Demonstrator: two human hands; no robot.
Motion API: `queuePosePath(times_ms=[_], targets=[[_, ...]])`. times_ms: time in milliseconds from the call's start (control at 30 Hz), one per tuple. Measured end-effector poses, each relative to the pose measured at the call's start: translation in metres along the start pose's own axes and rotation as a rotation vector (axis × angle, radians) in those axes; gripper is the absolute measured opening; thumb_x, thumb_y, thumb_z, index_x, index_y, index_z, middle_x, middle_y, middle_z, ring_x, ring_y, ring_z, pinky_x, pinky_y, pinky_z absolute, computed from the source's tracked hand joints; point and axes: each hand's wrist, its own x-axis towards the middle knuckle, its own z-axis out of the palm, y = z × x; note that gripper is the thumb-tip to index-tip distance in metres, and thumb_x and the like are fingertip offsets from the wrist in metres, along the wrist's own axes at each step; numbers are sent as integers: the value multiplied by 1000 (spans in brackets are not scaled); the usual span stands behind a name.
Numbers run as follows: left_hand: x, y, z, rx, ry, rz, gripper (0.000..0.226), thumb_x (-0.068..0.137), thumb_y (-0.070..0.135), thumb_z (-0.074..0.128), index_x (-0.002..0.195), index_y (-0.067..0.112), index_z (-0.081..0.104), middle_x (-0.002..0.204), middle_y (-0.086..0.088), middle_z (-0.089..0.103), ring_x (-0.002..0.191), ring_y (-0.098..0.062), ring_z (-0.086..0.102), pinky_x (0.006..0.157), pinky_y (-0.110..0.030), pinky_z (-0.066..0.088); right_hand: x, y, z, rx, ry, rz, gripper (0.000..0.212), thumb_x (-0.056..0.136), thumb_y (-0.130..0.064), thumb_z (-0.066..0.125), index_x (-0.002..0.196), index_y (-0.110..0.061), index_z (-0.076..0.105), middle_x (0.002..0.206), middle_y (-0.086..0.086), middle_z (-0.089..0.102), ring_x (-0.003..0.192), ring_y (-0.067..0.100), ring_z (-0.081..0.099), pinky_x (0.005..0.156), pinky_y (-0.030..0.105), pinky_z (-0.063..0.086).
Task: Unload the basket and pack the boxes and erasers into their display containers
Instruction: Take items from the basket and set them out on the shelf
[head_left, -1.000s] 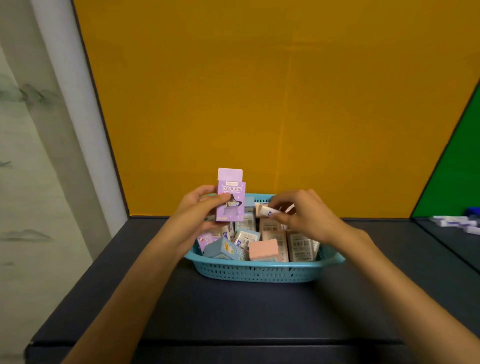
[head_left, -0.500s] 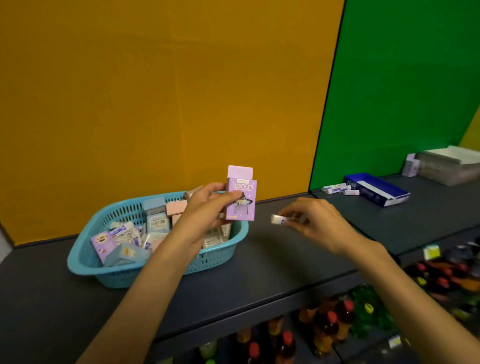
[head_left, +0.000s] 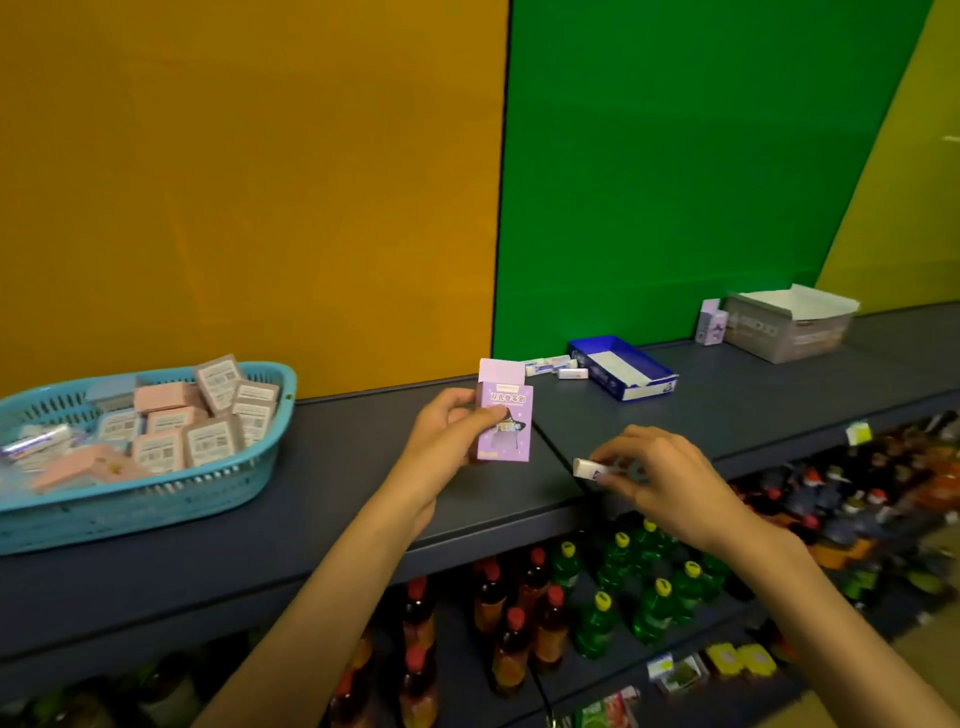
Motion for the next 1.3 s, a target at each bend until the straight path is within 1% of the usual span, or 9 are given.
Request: queuePosePath(times_ms=[167,367,633,733,833,967,1133,1233,1300], targets=[[11,-7,51,-20,-19,2,29,93,17,65,121,8,63,106,-2,76,89,-10,71,89,-38,53,-20,55,-11,3,-13,20,14,90,-35,70,104,-34,71,93,-16,60,92,9,58,77,33,49],[42,-15,87,-8,-24,16,27,93,17,66,118,8,63,104,-2,76,90,-11,71,79,-28,56,5,95,4,58,-19,-8,14,92,-33,68,106,-32,70,93,-14,58,90,9,59,78,32,49],[116,-22,88,-71,113,43,29,92,16,67,119,7,63,105,-4,76,91,-12,73,80,-31,57,95,132,23,-3,-120,-101,20,92,-39,67,111,-32,70,101,-9,63,98,13,55,81,36,50],[142,-20,83,-58,155,52,29,92,17,68,119,9,62,106,-3,76,96,-17,72,88,-37,57,139,141,27,-54,-159,-132,21,91,-39,68,111,-31,70,104,-7,66,101,14,55,81,36,50],[168,-15,74,-56,214,75,30,91,17,68,120,9,62,105,-3,76,96,-18,72,89,-38,56,187,148,36,-78,-138,-162,19,90,-38,68,106,-28,71,102,-3,67,100,16,56,78,34,49],[182,-19,63,-24,256,67,27,92,18,68,117,11,62,99,2,77,88,-13,73,78,-27,59,232,147,57,-108,-120,-224,18,92,-38,66,106,-27,70,102,-4,66,103,20,50,78,34,44],[191,-18,52,20,293,61,23,91,18,67,113,15,63,95,5,77,82,-10,74,71,-23,56,278,144,77,-144,-136,-280,20,89,-30,65,107,-26,71,102,-2,69,105,22,49,80,35,44],[197,-15,50,44,328,74,22,91,19,68,113,17,63,98,4,77,87,-12,74,78,-28,52,296,147,89,-153,-146,-312,20,88,-29,66,107,-25,71,101,-1,68,106,21,47,77,33,37],[201,-15,51,65,343,81,23,90,18,68,113,17,63,101,2,77,92,-15,73,85,-33,52,303,150,98,-188,-174,-332,18,87,-29,65,104,-25,71,101,0,68,108,22,47,79,35,38]])
